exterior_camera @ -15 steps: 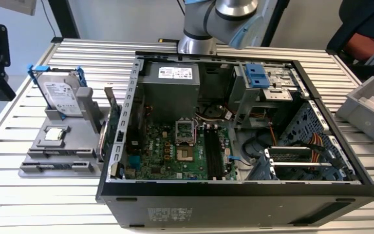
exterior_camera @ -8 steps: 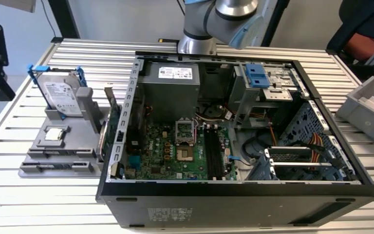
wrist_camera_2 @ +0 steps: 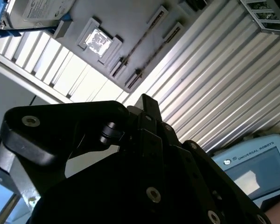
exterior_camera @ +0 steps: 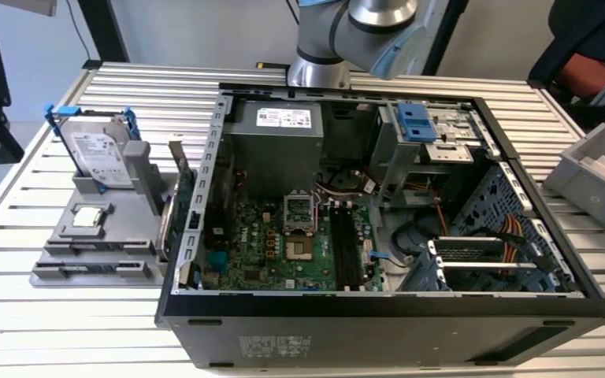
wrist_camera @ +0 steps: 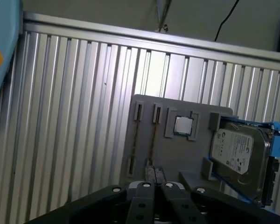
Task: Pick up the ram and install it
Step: 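Pick up the ram and move it above insertion slot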
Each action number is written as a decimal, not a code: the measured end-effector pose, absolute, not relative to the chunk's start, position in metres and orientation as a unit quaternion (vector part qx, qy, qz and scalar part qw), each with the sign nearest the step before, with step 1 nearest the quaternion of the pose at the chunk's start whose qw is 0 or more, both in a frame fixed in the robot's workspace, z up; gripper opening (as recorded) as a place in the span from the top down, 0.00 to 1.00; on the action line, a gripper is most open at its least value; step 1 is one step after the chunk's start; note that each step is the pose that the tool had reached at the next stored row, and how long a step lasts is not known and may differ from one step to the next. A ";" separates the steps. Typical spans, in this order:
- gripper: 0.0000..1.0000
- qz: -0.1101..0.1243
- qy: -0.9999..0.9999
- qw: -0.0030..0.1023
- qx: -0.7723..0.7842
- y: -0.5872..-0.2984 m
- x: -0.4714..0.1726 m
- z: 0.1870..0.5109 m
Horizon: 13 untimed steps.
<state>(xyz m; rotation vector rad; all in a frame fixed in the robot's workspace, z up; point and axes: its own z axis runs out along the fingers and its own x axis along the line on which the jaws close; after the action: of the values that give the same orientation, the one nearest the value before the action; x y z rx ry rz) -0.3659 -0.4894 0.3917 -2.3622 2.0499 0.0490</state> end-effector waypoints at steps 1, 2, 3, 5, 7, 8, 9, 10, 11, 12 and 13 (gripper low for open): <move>1.00 0.016 0.654 0.007 -0.757 -0.489 -0.366 0.392; 1.00 0.016 0.653 0.007 -0.757 -0.489 -0.366 0.392; 1.00 0.016 0.653 0.007 -0.758 -0.489 -0.366 0.392; 1.00 0.016 0.652 0.007 -0.758 -0.489 -0.366 0.392; 1.00 0.016 0.652 0.007 -0.758 -0.489 -0.366 0.392; 1.00 0.016 0.652 0.007 -0.758 -0.489 -0.366 0.392; 1.00 0.016 0.652 0.007 -0.758 -0.489 -0.366 0.392; 1.00 0.016 0.652 0.007 -0.758 -0.489 -0.366 0.392; 1.00 0.016 0.652 0.007 -0.758 -0.489 -0.366 0.392; 0.00 0.016 0.652 0.007 -0.758 -0.489 -0.366 0.392; 0.00 0.016 0.652 0.007 -0.758 -0.489 -0.366 0.392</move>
<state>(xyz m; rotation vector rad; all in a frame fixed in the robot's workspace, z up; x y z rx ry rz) -0.3659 -0.4894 0.3917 -2.3714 2.0396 0.0491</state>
